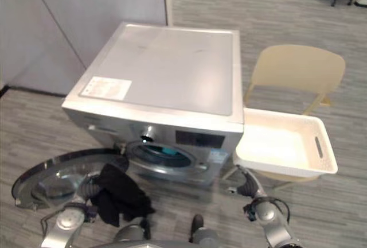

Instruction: Grab the laundry basket,head to the washer,open it,put in the laundry and shut it.

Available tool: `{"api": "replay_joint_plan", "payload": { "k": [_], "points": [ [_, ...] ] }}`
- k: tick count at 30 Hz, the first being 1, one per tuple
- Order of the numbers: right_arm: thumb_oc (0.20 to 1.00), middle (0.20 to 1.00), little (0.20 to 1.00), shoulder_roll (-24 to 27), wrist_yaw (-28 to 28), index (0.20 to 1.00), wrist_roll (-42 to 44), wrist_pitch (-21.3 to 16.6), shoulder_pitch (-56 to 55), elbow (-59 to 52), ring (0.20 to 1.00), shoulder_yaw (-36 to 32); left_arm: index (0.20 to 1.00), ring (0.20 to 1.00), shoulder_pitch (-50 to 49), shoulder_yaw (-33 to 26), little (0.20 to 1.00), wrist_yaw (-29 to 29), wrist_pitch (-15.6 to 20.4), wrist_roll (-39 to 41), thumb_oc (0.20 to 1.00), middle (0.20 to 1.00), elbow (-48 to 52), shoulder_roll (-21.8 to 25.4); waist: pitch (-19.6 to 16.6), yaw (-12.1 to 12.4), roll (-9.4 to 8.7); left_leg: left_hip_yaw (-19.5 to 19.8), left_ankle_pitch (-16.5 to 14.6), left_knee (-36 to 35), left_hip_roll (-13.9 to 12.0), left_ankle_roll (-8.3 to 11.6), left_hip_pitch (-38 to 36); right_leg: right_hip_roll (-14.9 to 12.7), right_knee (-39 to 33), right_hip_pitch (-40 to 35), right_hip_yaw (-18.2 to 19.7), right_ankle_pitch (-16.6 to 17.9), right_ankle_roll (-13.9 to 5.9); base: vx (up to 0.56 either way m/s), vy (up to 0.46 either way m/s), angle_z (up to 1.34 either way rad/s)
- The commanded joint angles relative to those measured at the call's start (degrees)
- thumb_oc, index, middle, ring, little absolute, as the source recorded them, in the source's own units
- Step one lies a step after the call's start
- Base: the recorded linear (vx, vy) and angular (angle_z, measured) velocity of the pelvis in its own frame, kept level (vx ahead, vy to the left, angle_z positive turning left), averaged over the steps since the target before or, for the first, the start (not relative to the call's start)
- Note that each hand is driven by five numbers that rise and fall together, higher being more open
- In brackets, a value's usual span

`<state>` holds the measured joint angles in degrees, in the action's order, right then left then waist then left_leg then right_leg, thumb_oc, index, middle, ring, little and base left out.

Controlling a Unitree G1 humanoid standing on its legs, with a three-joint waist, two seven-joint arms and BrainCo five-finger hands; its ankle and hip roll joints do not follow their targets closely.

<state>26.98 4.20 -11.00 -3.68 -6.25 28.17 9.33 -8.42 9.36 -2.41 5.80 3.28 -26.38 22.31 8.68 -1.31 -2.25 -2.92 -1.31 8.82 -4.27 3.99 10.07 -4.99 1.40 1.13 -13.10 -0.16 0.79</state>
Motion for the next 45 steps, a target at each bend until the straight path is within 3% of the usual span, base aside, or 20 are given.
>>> {"api": "replay_joint_plan", "payload": {
  "k": [1,3,9,15,19,23,24,30,38,39,41,42,43,44,45],
  "points": [
    [1.0,1.0,1.0,0.3,1.9,1.0,1.8,-1.9,3.5,-0.2,1.0,-1.1,0.2,0.2,1.3,-0.8,0.2,-1.5,2.8,0.6,0.2,0.2,3.1,1.5,3.1,2.1,-1.05,3.3,-0.9,-1.0,2.0,-0.26,-1.2,0.6,1.2,-1.1,2.7,-4.2,-5.28,0.04,0.09,-0.49],
    [1.0,1.0,1.0,0.1,1.7,1.0,1.2,-1.7,4.0,1.0,1.0,-0.6,0.2,0.2,1.6,0.1,0.2,-0.5,2.5,0.9,0.2,0.2,3.3,1.4,2.9,1.1,-0.18,2.5,-0.8,-1.6,2.2,-1.15,-2.3,0.3,4.1,0.5,4.2,-4.7,-5.42,0.07,0.209,-0.62],
    [1.0,1.0,1.0,-0.6,1.7,1.0,1.4,-1.3,5.1,1.5,1.0,0.2,0.2,0.2,2.2,1.1,0.2,0.1,2.7,1.0,0.2,0.2,3.6,2.2,3.9,0.6,-0.23,-1.3,-2.5,-1.2,2.7,-3.31,-3.5,-0.5,7.7,4.1,8.3,-4.3,-6.36,-0.01,0.136,-0.4],
    [1.0,1.0,1.0,-1.0,2.0,1.0,2.6,-1.0,6.4,1.0,1.0,0.5,0.2,0.2,4.1,1.2,0.2,0.0,2.5,6.0,0.2,0.2,2.2,0.8,5.6,0.3,-0.58,-3.2,-4.2,2.2,2.9,-4.57,-1.0,-1.1,10.8,7.8,9.2,-4.3,-6.26,-0.08,0.017,-0.31],
    [1.0,1.0,1.0,-0.7,4.0,1.0,4.4,-0.9,9.1,-1.2,1.0,0.8,0.2,0.2,7.3,0.8,0.2,-2.3,2.9,16.5,0.2,0.2,1.2,-2.5,10.1,0.1,-0.5,-2.9,-6.8,12.8,2.3,-5.27,9.2,-1.9,20.4,17.8,9.0,-6.3,-4.77,-0.25,-0.051,0.02],
    [1.0,1.0,1.0,-0.9,5.7,1.0,5.7,-0.8,9.7,-3.5,1.0,0.2,0.2,0.2,8.6,0.2,0.2,-4.1,3.8,22.5,0.2,0.2,2.5,-4.6,11.2,0.1,-0.43,-2.3,-8.5,21.2,1.8,-5.7,17.0,-2.0,27.8,25.0,8.0,-8.5,-3.47,-0.14,-0.092,0.07],
    [1.0,1.0,1.0,-1.0,6.6,1.0,6.4,-0.9,9.7,-4.6,1.0,-0.2,0.2,0.2,9.5,-0.1,0.2,-5.2,4.2,23.7,0.2,0.2,3.4,-5.4,11.8,0.1,-0.41,-1.2,-11.2,26.4,1.2,-5.65,20.3,-2.1,32.0,27.8,8.3,-11.4,-3.2,-0.05,-0.093,0.04],
    [1.0,1.0,1.0,-1.5,9.1,1.0,7.6,-2.1,11.1,-7.8,1.0,-0.9,0.2,0.2,15.5,0.0,0.2,-9.7,6.1,22.2,0.2,0.2,7.5,-5.6,11.8,-0.2,-0.59,0.4,-15.3,41.6,-0.3,-5.94,36.3,-2.8,46.9,43.4,7.2,-17.2,-1.11,-0.09,-0.08,0.12],
    [1.0,1.0,1.0,-0.5,10.3,1.0,7.7,-3.1,13.4,-10.7,1.0,0.1,0.2,0.2,28.3,3.0,0.2,-14.7,7.1,21.0,0.2,0.2,9.7,-5.2,9.9,-1.7,-0.8,2.4,-18.4,51.6,-1.4,-6.44,49.5,-3.6,57.0,56.4,8.0,-21.1,0.49,-0.03,-0.033,-0.01],
    [1.0,1.0,1.0,0.2,10.1,1.0,7.9,-3.9,14.4,-11.7,1.0,0.5,0.2,0.2,36.1,3.9,0.2,-18.1,6.7,14.7,0.2,0.2,8.4,-1.6,9.1,-2.8,-0.54,2.9,-18.8,53.5,-1.7,-6.53,53.0,-3.8,59.1,59.9,8.3,-21.7,0.63,-0.01,0.001,-0.06],
    [1.0,1.0,1.0,1.0,9.9,1.0,7.8,-4.3,14.8,-13.1,1.0,0.6,0.2,0.2,40.6,4.7,0.2,-19.8,6.1,11.0,0.2,0.2,7.5,0.7,8.7,-3.5,-0.39,3.0,-19.1,54.7,-1.9,-6.52,55.2,-3.9,60.5,62.0,8.5,-22.1,0.68,0.0,0.009,0.03],
    [1.0,1.0,1.0,2.2,9.0,1.0,7.9,-5.9,14.8,-15.7,1.0,0.7,0.2,0.2,49.0,5.9,0.2,-22.7,4.8,5.2,0.2,0.2,4.2,5.8,7.9,-4.9,0.05,3.3,-19.4,56.4,-2.3,-6.46,58.3,-3.7,62.0,64.9,8.9,-22.2,0.58,0.0,0.0,0.0],
    [1.0,1.0,1.0,2.2,9.0,1.0,7.9,-5.9,14.9,-15.8,1.0,0.6,0.2,0.2,49.4,6.0,0.2,-22.8,4.9,5.1,0.2,0.2,3.9,5.8,7.8,-4.9,0.02,3.4,-19.4,56.6,-2.3,-6.46,58.6,-3.7,62.2,65.2,8.9,-22.3,0.58,0.0,0.012,-0.11],
    [1.0,1.0,1.0,3.6,8.1,1.0,8.1,-7.8,14.5,-18.0,1.0,1.0,0.2,0.2,57.9,8.5,0.2,-25.7,4.0,-0.1,0.2,0.2,0.0,12.0,7.1,-6.1,0.57,3.7,-19.9,58.0,-2.7,-6.51,61.1,-3.4,63.5,67.7,9.2,-22.4,0.35,0.01,-0.001,-0.16],
    [1.0,1.0,1.0,3.5,8.1,1.0,8.1,-7.8,14.6,-18.0,1.0,0.9,0.2,0.2,58.3,8.8,0.2,-25.7,4.1,-0.1,0.2,0.2,-0.4,12.1,7.0,-6.1,0.5,3.8,-19.9,58.2,-2.7,-6.5,61.4,-3.4,63.6,68.0,9.2,-22.5,0.35,0.01,-0.001,-0.16]
  ]
}}
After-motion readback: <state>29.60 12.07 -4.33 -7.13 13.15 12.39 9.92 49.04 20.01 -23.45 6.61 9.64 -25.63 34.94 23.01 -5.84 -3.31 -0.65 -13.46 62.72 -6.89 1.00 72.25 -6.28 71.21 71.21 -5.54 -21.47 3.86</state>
